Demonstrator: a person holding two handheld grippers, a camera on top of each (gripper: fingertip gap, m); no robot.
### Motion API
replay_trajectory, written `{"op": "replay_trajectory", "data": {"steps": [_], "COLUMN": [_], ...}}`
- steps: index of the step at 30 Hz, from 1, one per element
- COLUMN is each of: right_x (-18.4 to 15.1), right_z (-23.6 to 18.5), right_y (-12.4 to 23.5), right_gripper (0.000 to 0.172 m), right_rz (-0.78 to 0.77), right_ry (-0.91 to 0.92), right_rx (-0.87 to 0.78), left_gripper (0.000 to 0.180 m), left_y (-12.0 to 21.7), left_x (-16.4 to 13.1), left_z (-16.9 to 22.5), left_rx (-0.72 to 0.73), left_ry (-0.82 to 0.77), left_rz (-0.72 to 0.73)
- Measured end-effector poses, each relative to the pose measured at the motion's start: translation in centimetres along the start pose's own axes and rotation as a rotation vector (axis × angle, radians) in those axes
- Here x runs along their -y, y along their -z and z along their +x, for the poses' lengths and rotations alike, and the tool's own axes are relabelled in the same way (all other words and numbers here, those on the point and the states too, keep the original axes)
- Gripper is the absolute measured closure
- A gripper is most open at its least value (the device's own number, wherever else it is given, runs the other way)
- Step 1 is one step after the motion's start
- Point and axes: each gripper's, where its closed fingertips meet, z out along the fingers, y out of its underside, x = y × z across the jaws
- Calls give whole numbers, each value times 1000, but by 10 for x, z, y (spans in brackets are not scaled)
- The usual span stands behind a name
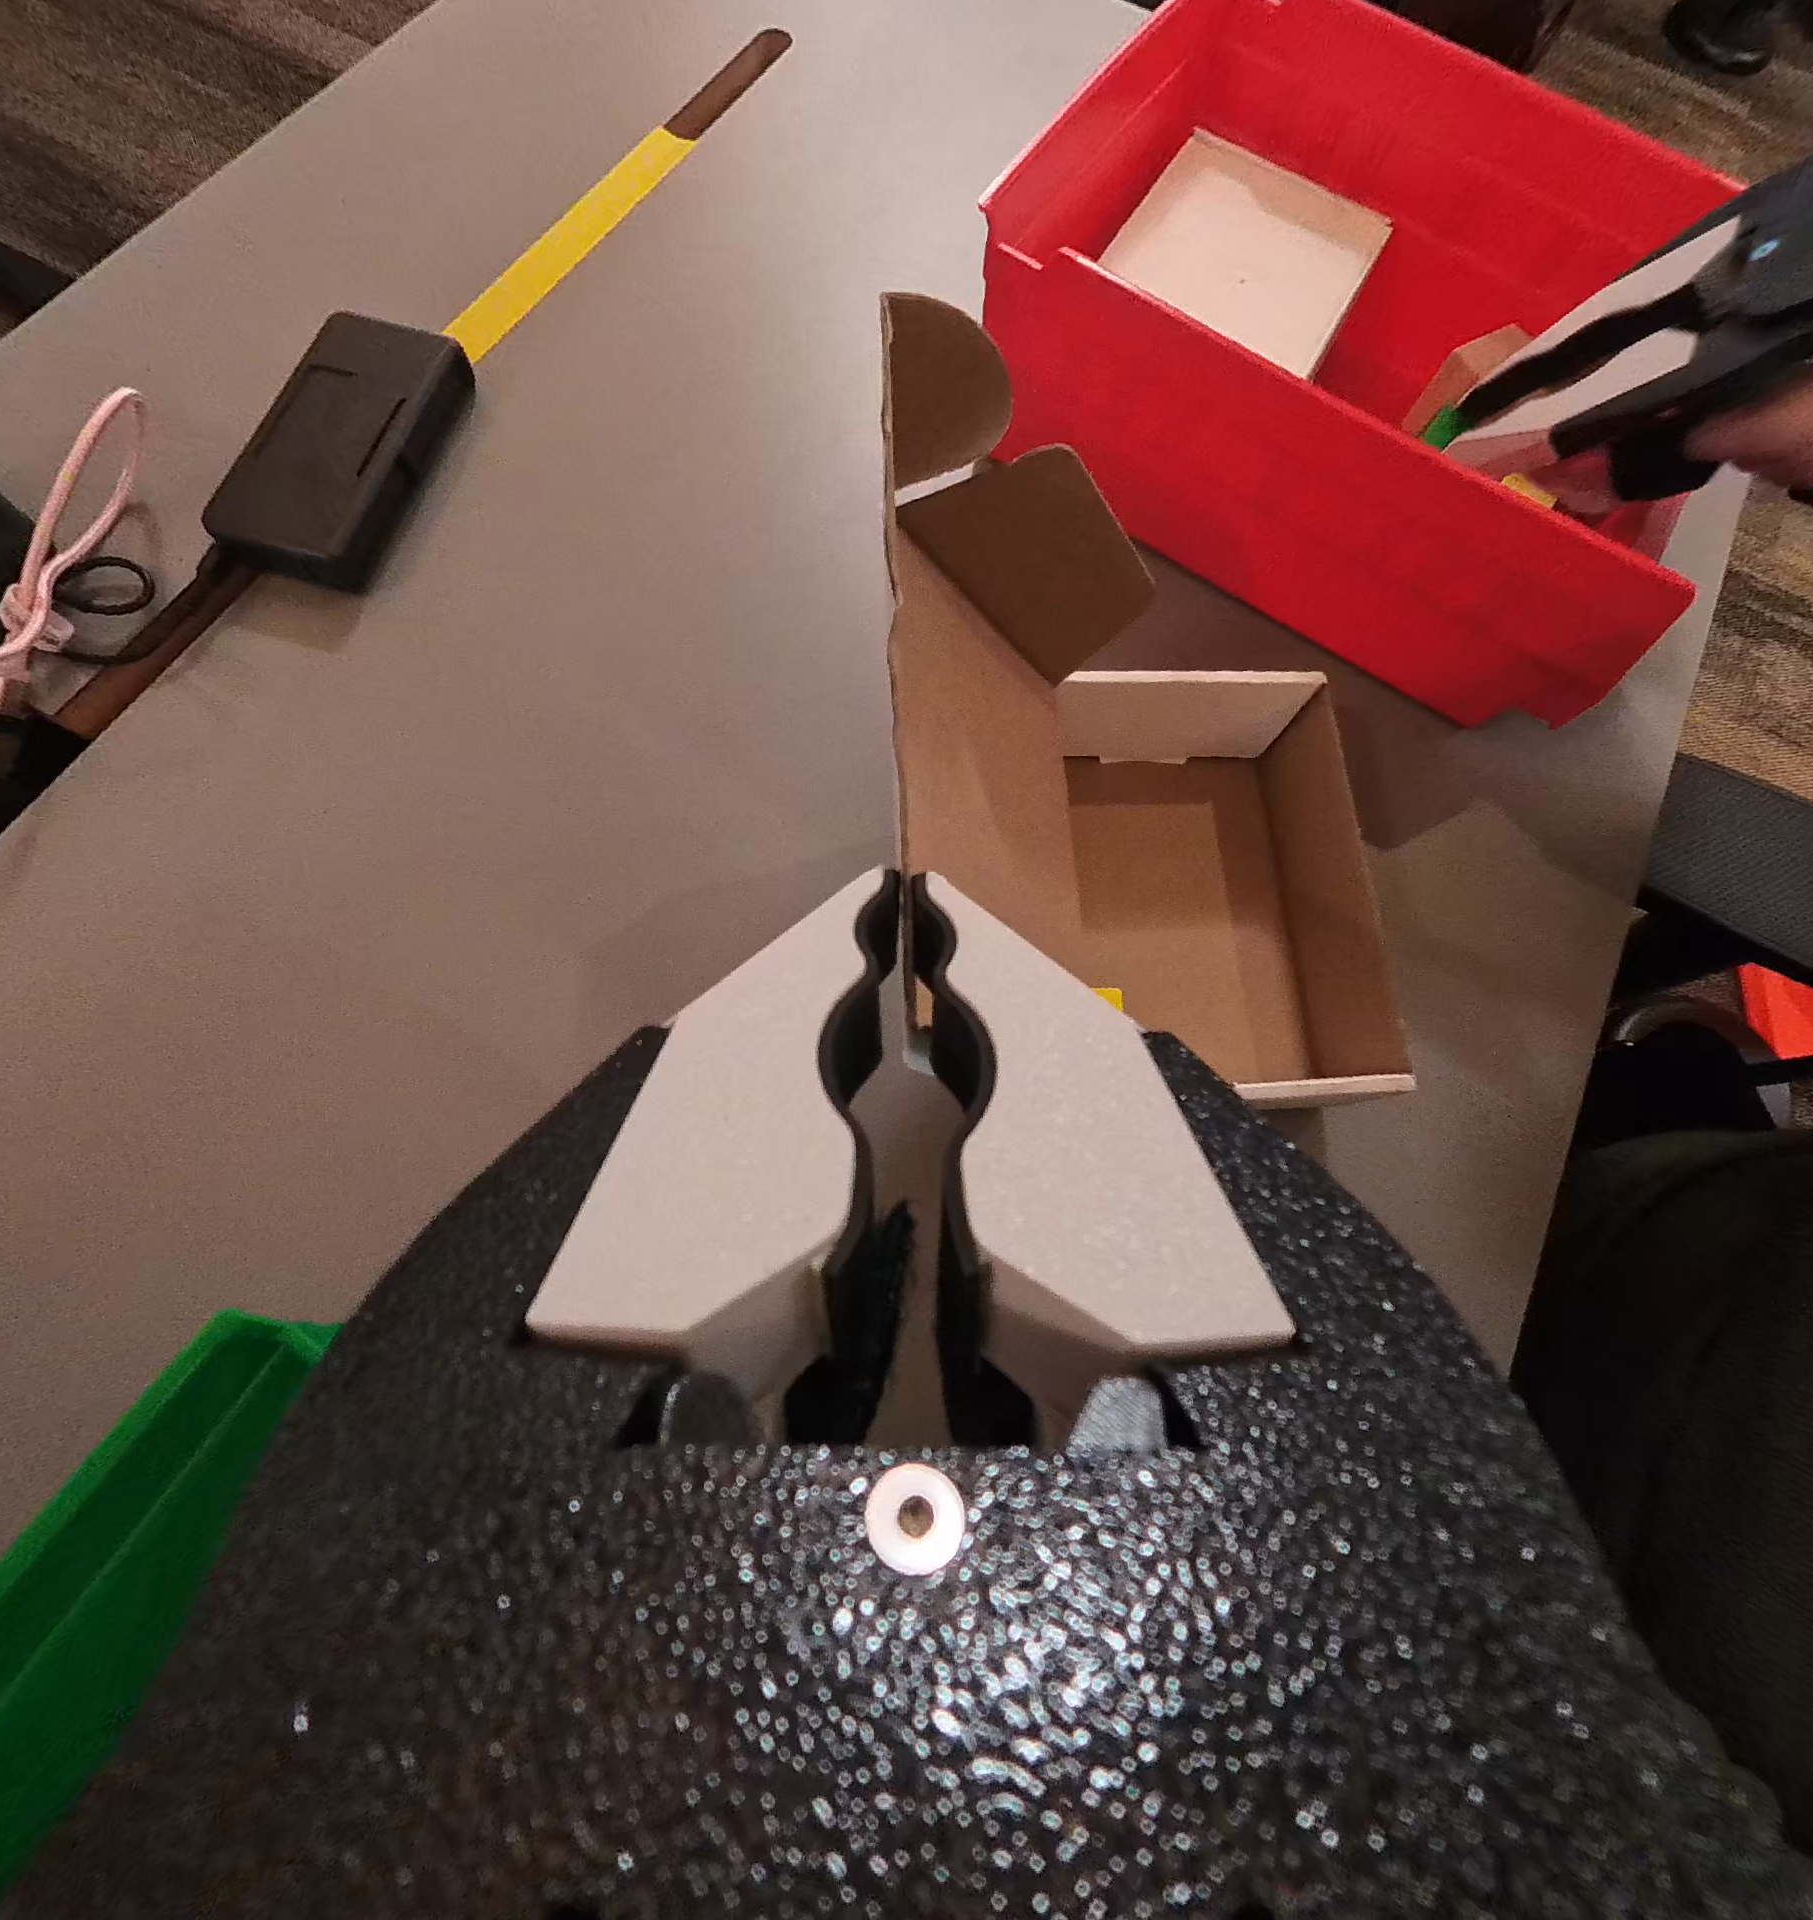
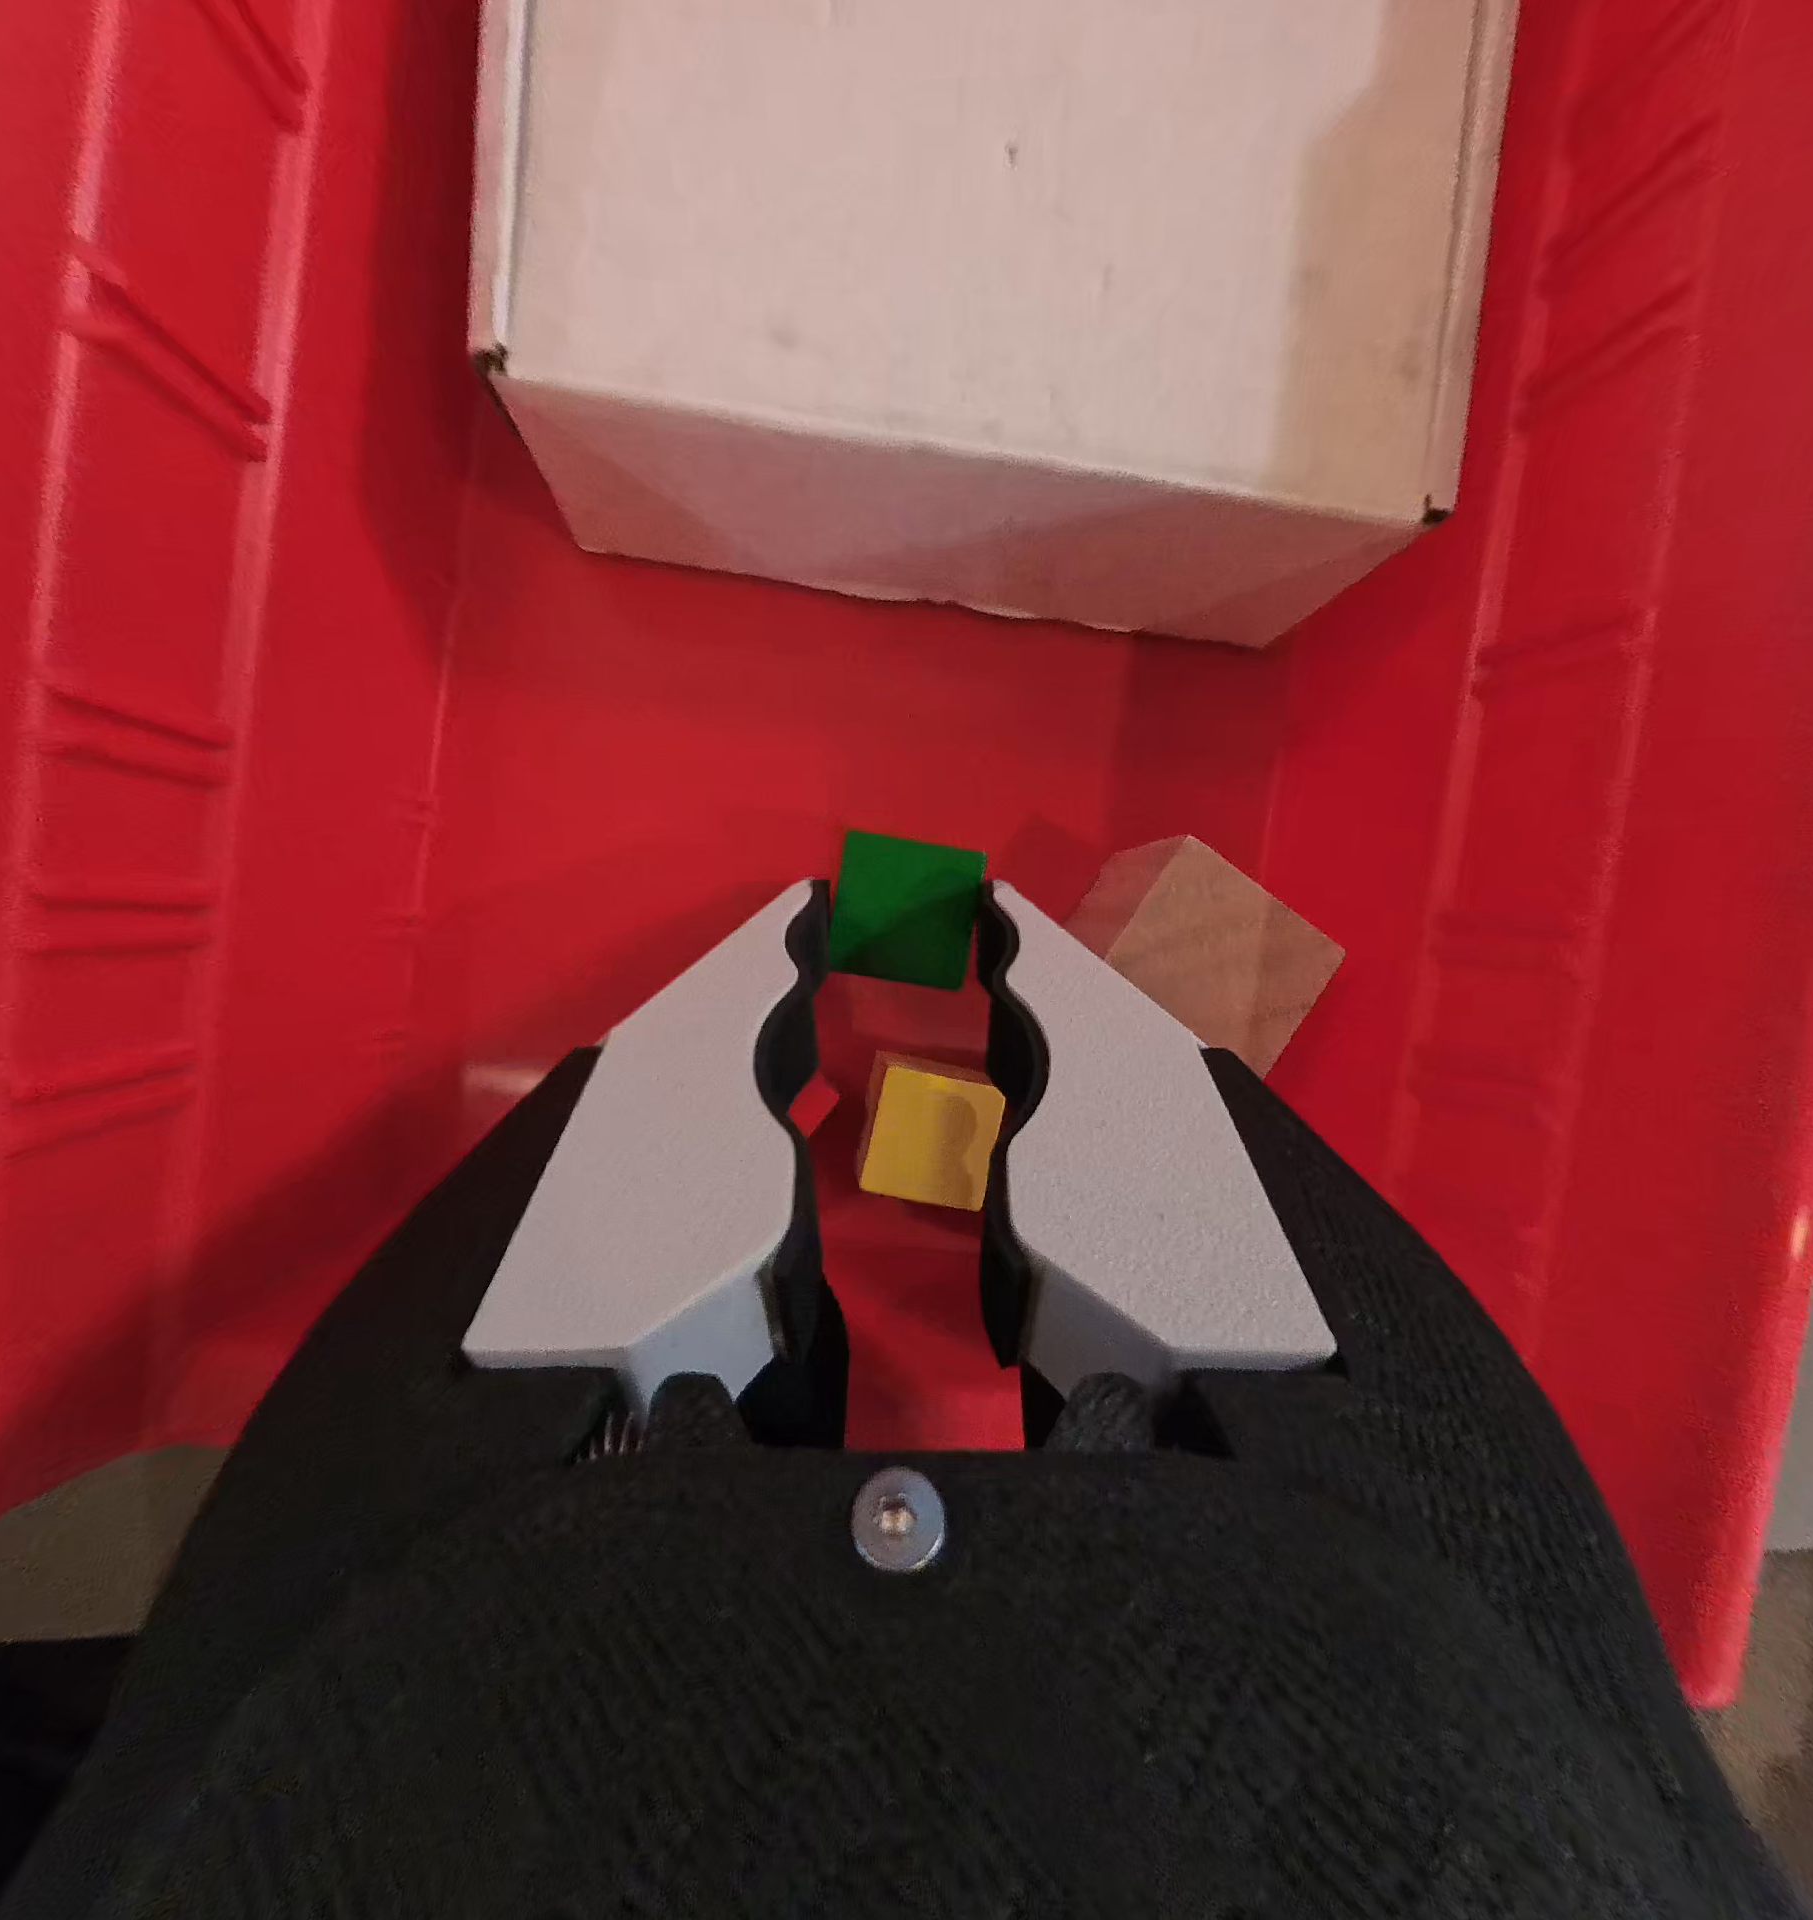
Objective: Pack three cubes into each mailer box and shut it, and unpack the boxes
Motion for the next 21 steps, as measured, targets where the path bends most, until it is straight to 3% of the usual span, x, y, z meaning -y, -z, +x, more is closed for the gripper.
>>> {"op": "replay_trajectory", "data": {"steps": [7, 9, 11, 14, 16, 18, 21], "right_x": [-6, -2, 8, 41, 71, 92, 96], "right_z": [1, 5, 5, -1, -30, -86, -179], "right_y": [-12, -9, 5, 50, 88, 121, 140], "right_gripper": [144, 123, 108, 104, 106, 124, 137], "right_rz": [-54, -28, 32, 242, 431, 595, 692], "right_ry": [8, -11, -15, 32, 112, 243, 431], "right_rx": [-25, -59, -80, -137, -89, 62, 322], "left_gripper": [180, 180, 180, 180, 180, 180, 180], "left_y": [-1, -1, -2, -2, -2, -2, -2], "left_x": [1, 1, 1, 1, 1, 2, 4], "left_z": [2, 2, 3, 2, 3, 4, 7], "left_rx": [-1, -5, -10, -8, -5, -3, -1], "left_ry": [-9, -8, -7, -5, -9, -17, -32], "left_rz": [-1, -1, -2, -5, -7, -7, -7]}}
